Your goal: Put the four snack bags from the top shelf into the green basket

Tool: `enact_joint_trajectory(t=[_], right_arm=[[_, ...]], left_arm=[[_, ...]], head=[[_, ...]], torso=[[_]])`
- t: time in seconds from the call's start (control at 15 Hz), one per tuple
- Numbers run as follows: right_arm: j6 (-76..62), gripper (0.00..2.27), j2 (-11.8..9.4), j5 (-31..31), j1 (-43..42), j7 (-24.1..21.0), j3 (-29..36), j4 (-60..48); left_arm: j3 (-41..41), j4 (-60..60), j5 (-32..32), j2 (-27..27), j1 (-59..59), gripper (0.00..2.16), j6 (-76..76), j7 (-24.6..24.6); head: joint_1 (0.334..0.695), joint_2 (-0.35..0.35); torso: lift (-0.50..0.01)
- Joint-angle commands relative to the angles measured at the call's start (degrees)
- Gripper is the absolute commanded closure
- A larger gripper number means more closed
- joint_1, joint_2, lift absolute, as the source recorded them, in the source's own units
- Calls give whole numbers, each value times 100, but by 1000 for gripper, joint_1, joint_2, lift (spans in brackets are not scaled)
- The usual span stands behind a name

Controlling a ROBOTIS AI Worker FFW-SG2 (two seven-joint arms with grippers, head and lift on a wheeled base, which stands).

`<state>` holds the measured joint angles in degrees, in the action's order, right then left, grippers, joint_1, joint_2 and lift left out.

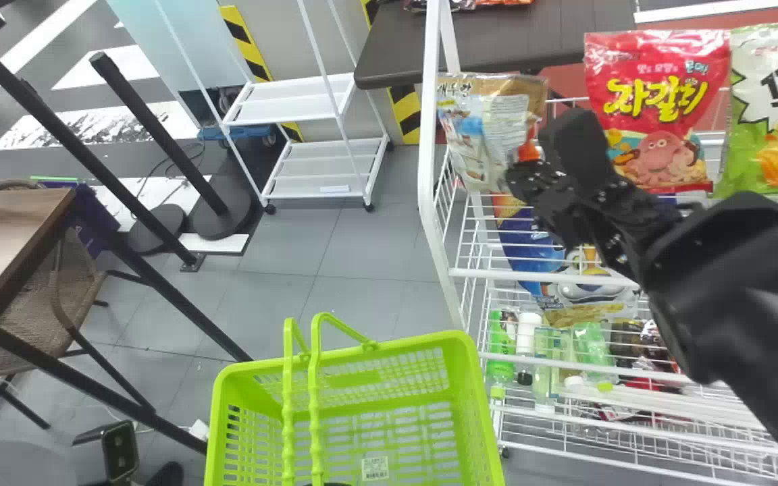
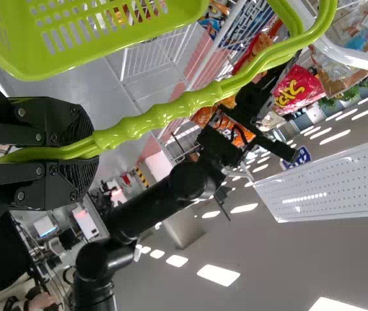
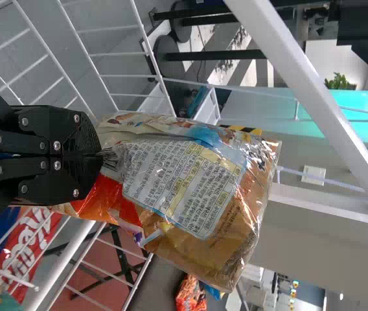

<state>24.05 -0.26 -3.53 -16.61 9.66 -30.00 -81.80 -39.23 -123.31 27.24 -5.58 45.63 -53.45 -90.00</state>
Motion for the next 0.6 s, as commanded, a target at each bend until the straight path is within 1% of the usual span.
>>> enact_joint_trajectory(t=[0.0, 0.13, 0.27, 0.4, 0.47, 0.53], right_arm=[[316, 2250, 31, -121, 501, 1, 328, -899], [422, 2250, 31, -78, 967, 1, 512, -1699], [439, 2250, 31, -60, 1582, 28, 635, -2516], [721, 2250, 31, 46, 2312, 80, 714, -3580], [703, 2250, -132, 63, 2769, 72, 767, -4037], [721, 2250, -247, 72, 3155, 72, 855, -4406]], left_arm=[[-14, 27, 1, -22, -28, 2148, 5, -57], [-5, 44, 1, -30, -63, 2148, 5, -57], [4, 53, 1, -30, -80, 2148, 5, -57], [4, 88, 1, -48, -133, 2148, 5, -57], [4, 80, 1, -57, -151, 2148, 5, -57], [21, 88, 1, -66, -177, 2148, 5, -57]], head=[[695, 350], [695, 350], [695, 350], [695, 350], [695, 350], [695, 350]], torso=[[0], [0], [0], [0], [0], [0]])
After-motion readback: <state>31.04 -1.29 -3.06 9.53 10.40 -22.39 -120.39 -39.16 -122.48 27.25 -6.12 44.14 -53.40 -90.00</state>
